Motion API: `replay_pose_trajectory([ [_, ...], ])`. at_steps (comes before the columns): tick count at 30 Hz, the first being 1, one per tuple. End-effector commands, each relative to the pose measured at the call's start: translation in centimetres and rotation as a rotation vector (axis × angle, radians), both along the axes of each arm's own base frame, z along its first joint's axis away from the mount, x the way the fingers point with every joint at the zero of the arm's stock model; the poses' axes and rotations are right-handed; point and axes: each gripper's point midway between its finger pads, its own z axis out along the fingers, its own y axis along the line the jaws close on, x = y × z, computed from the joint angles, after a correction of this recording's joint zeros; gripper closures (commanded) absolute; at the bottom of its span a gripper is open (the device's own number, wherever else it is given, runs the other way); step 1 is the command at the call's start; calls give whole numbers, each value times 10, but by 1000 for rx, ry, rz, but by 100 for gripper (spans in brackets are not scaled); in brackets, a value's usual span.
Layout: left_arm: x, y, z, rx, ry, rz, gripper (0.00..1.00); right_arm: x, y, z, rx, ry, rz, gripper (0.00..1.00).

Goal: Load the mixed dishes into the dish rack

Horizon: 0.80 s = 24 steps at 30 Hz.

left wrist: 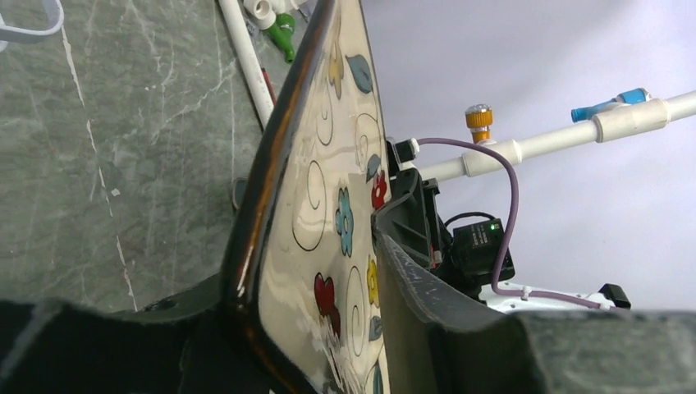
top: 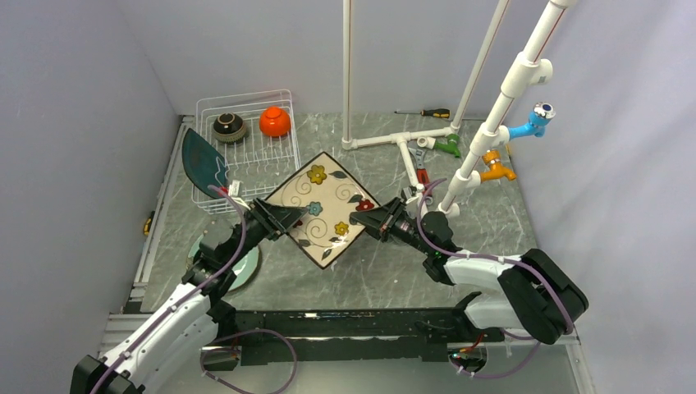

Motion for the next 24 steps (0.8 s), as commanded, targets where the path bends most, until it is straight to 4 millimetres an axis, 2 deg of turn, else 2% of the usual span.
replay_pose_trajectory([
  [1, 4, 4, 28, -24, -124, 36, 58, -19, -6, 119, 299, -311, 43, 100],
  [4, 6, 8, 26, 12, -116, 62, 87, -20, -3, 116, 272, -317, 38, 100],
  [7, 7, 11, 24, 42, -104, 75, 100, -18, 1, 107, 208, -305, 24, 100],
  [9, 8, 13, 26, 42, -96, 90, 100, -18, 4, 102, 159, -302, 11, 99],
  [14, 9, 26, 34, 34, -83, 159, 100, -16, 6, 97, 78, -303, -16, 63],
  [17, 7, 35, 49, 27, -125, 198, 100, -13, 8, 91, 41, -283, -17, 41],
  [20, 4, 43, 65, 20, -165, 234, 100, -11, 18, 80, -7, -257, 26, 24],
  [24, 1, 59, 85, 71, -221, 304, 100, -16, 35, 72, -10, -240, 109, 15],
])
